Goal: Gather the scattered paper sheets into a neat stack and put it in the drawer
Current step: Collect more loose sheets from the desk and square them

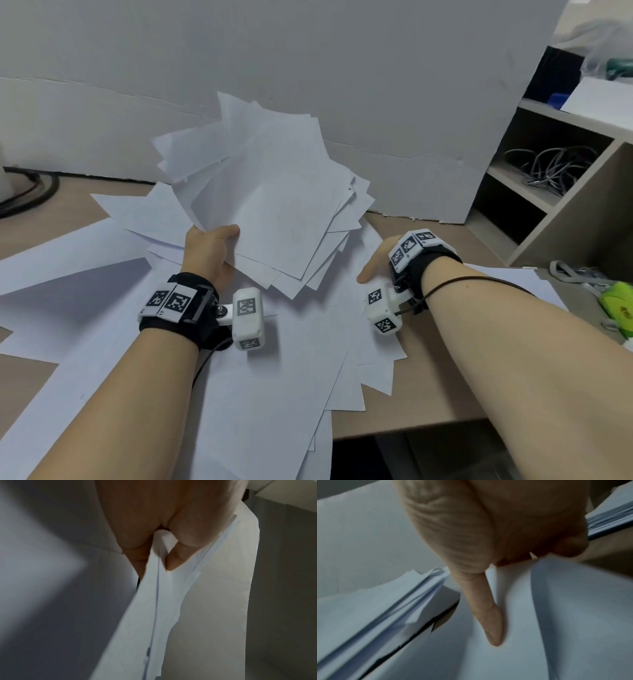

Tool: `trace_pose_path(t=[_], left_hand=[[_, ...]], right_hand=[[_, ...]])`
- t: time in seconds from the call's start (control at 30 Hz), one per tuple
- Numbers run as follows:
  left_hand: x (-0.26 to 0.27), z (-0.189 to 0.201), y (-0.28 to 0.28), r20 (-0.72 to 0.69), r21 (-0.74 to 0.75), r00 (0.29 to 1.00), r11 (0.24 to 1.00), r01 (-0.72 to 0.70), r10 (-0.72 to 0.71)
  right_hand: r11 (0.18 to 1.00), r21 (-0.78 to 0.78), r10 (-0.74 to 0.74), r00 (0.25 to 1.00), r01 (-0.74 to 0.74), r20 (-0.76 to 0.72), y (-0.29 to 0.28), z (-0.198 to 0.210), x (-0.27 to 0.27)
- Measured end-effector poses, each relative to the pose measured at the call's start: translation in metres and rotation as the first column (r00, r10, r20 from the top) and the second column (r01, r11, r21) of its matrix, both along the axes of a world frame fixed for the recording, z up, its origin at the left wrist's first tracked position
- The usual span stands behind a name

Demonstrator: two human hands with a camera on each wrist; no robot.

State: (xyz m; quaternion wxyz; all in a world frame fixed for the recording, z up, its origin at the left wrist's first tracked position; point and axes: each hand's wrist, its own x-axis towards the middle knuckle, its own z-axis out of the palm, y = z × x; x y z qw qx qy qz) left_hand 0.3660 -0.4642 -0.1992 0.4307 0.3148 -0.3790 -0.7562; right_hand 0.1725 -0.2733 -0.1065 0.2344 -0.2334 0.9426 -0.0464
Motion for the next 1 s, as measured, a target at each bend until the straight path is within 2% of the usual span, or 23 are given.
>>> trace_pose_path(t=[0.17,0.27,0.33,0.4,0.43,0.47,0.6,0.7,0.8,0.87,1.0], left_hand=[[-0.001,0.002,0.003,0.04,0.027,0.999,1.0,0.01,-0.011],[0.001,0.003,0.004,0.062,0.04,0.998,0.999,0.019,-0.021],[0.002,0.005,0.006,0.082,0.038,0.996,0.999,0.025,-0.028],[0.002,0.006,0.009,0.1,0.033,0.995,0.999,0.028,-0.031],[0.003,0.005,0.009,0.108,0.032,0.994,0.999,0.025,-0.029],[0.003,0.005,0.009,0.115,0.036,0.993,0.999,0.018,-0.022],[0.003,0.005,0.008,0.146,0.036,0.989,0.999,-0.007,0.001],[0.001,0.007,0.004,0.219,-0.019,0.976,1.0,0.0,0.005],[0.004,0.02,0.017,0.291,-0.077,0.956,0.996,0.052,-0.028],[0.008,0.027,0.026,0.292,-0.082,0.953,0.991,0.103,-0.075],[0.026,0.035,0.036,0.179,0.018,0.968,0.985,0.174,-0.175]], right_hand=[[0.993,-0.075,-0.087,0.99,0.096,0.111,0.019,0.006,0.0],[0.99,-0.078,-0.121,0.992,0.12,-0.018,0.024,0.01,-0.002],[0.976,-0.165,-0.159,0.98,0.139,-0.118,0.028,0.013,-0.007],[0.966,-0.242,-0.157,0.952,0.092,-0.262,0.033,0.015,-0.026],[0.939,-0.332,-0.192,0.937,0.088,-0.293,0.037,0.019,-0.033],[0.872,-0.463,-0.298,0.924,0.16,-0.242,0.041,0.03,-0.031],[0.617,-0.771,-0.531,0.807,0.158,-0.26,0.064,0.07,-0.021],[0.417,-0.907,-0.598,0.769,0.058,-0.225,0.068,0.098,-0.016],[0.222,-0.975,-0.593,0.793,-0.008,-0.142,0.064,0.118,-0.007],[0.16,-0.987,-0.55,0.829,-0.013,-0.099,0.059,0.122,0.0],[0.123,-0.987,-0.42,0.907,0.106,0.045,0.037,0.095,0.016]])
